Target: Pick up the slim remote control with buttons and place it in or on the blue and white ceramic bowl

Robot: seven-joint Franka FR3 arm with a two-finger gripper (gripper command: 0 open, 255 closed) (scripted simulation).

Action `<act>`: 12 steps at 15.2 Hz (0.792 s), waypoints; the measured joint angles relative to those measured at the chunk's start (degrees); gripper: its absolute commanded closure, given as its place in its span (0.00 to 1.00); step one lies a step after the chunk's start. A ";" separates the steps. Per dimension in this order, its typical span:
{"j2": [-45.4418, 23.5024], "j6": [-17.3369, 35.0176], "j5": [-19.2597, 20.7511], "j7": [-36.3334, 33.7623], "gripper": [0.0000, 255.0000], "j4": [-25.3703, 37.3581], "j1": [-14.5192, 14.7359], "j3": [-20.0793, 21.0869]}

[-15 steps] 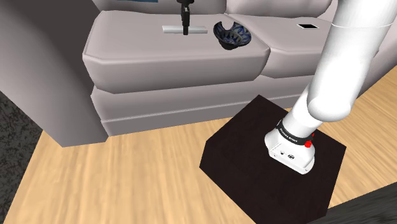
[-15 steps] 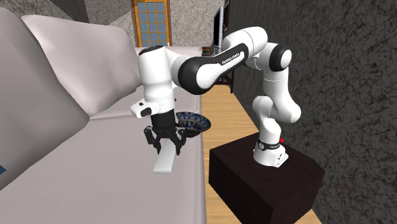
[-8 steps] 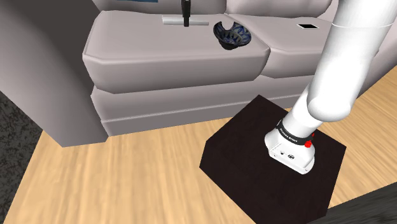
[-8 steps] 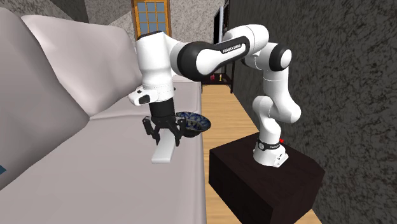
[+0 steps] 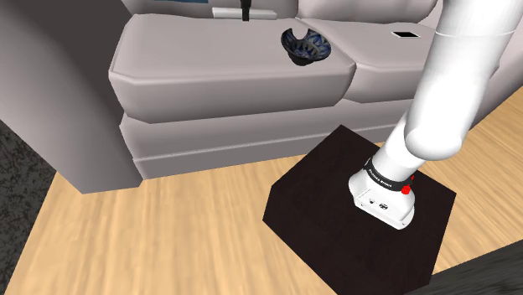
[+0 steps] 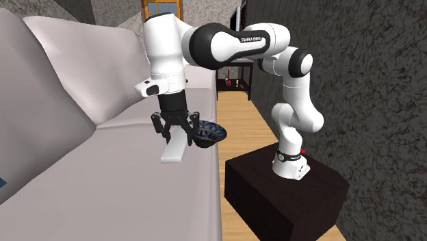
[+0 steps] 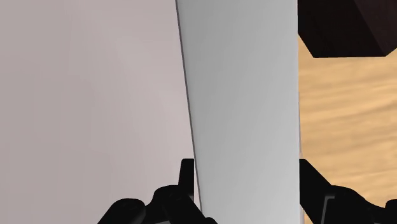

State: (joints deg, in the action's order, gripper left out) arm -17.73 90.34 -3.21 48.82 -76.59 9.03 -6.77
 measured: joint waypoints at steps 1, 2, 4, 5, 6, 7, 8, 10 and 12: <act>-0.27 -1.02 -0.02 -0.07 1.00 1.28 -0.01 0.01; -0.29 -1.74 -0.03 -0.12 1.00 2.03 -0.01 0.02; -0.80 -3.74 -0.08 -0.22 1.00 4.54 -0.05 0.03; -0.85 -4.14 -0.09 -0.13 1.00 5.00 -0.13 0.00; 0.13 -3.87 0.01 0.28 1.00 3.72 -0.33 -0.15; 2.06 -3.02 0.22 0.81 1.00 0.91 -0.55 -0.38; 4.12 -2.42 0.44 1.49 1.00 -1.76 -0.88 -0.66; 7.84 -0.92 0.92 2.80 1.00 -6.98 -1.50 -1.23; 11.06 -0.41 1.39 4.48 1.00 -10.69 -2.38 -2.00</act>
State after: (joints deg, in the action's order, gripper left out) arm -6.67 89.92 -1.82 53.31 -87.28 6.65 -8.77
